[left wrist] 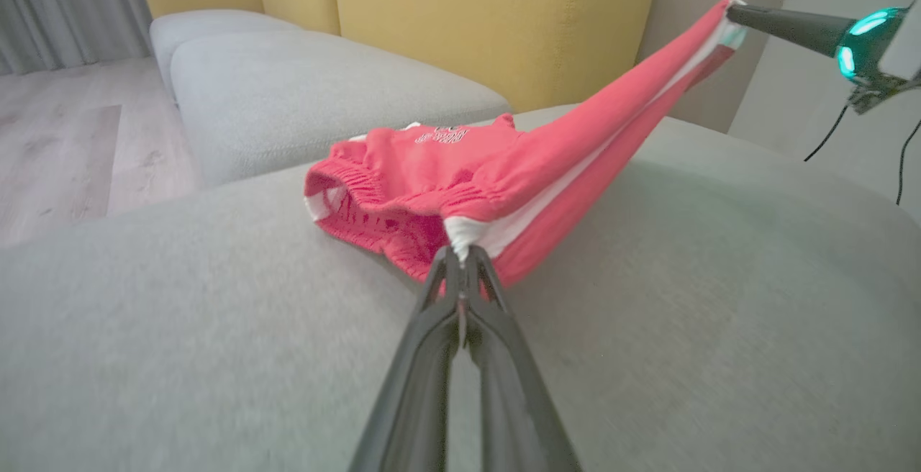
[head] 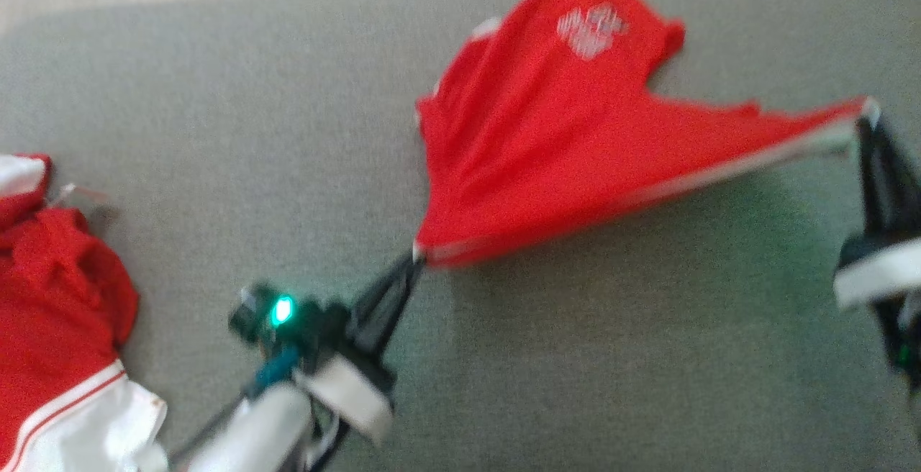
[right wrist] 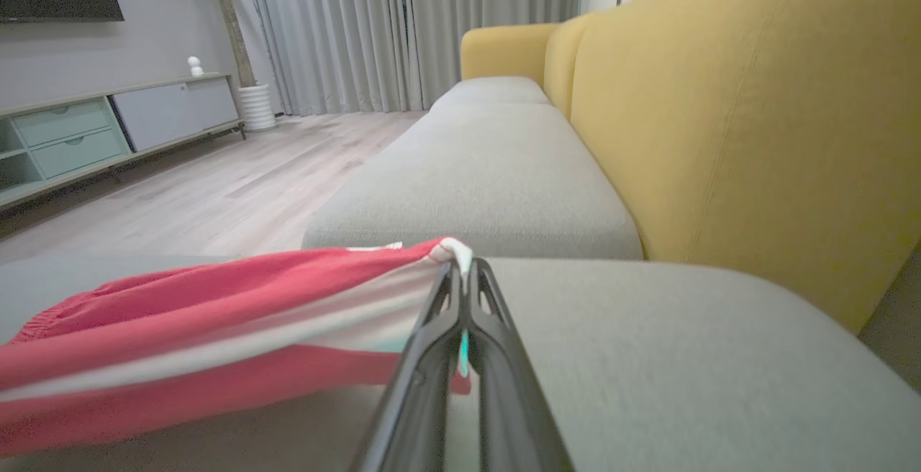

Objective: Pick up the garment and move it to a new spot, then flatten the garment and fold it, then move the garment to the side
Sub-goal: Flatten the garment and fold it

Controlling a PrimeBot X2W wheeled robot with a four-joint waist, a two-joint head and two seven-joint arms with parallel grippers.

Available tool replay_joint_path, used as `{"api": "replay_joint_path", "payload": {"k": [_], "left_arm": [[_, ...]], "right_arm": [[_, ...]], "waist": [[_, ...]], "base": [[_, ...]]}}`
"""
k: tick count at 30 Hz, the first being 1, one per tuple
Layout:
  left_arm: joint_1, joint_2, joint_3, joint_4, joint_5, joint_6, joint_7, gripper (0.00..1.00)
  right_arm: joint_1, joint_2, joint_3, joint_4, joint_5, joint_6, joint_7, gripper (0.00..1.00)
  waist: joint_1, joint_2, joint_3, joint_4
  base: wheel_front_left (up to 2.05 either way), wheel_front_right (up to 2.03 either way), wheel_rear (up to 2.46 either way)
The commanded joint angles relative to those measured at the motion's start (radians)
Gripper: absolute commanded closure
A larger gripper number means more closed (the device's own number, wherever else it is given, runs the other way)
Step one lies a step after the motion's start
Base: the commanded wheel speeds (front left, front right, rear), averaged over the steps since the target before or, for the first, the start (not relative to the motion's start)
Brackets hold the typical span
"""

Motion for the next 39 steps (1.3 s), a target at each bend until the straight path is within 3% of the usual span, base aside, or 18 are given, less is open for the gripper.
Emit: {"api": "replay_joint_path", "payload": {"k": [1, 13, 20, 25, 31, 39], "left_arm": [[0.035, 0.043, 0.052, -0.042, 0.003, 0.019, -0.005, 1.00], [0.339, 0.119, 0.040, -0.238, -0.023, 0.118, 0.023, 1.00], [0.365, 0.122, 0.057, -0.354, -0.072, 0.142, 0.069, 1.00], [0.271, 0.045, 0.102, -0.344, -0.187, 0.101, 0.111, 1.00], [0.124, -0.057, 0.175, -0.251, -0.377, 0.040, 0.203, 1.00], [-0.048, -0.133, 0.199, -0.094, -0.443, 0.003, 0.254, 1.00]], "right_arm": [[0.062, -0.008, -0.022, -0.066, 0.004, -0.001, 0.012, 1.00], [0.460, 0.124, -0.150, -0.383, -0.063, -0.001, 0.128, 1.00], [0.463, 0.149, -0.195, -0.478, -0.105, -0.001, 0.197, 1.00], [0.302, 0.117, -0.181, -0.422, -0.104, -0.001, 0.229, 1.00], [0.046, 0.078, -0.101, -0.235, -0.092, -0.001, 0.247, 1.00], [-0.219, 0.065, 0.020, 0.001, -0.076, -0.001, 0.231, 1.00]], "waist": [[0.0004, -0.0001, -0.088, 0.001], [0.0004, -0.0001, -0.168, 0.016], [0.0004, -0.0001, -0.140, 0.025], [0.0004, -0.0001, -0.074, 0.056], [0.0004, -0.0001, -0.002, 0.100], [0.0004, -0.0001, 0.079, 0.163]], "base": [[0.00, 0.00, 0.00], [0.00, 0.00, 0.00], [0.00, 0.00, 0.00], [0.00, 0.00, 0.00], [0.00, 0.00, 0.00], [0.00, 0.00, 0.00]]}}
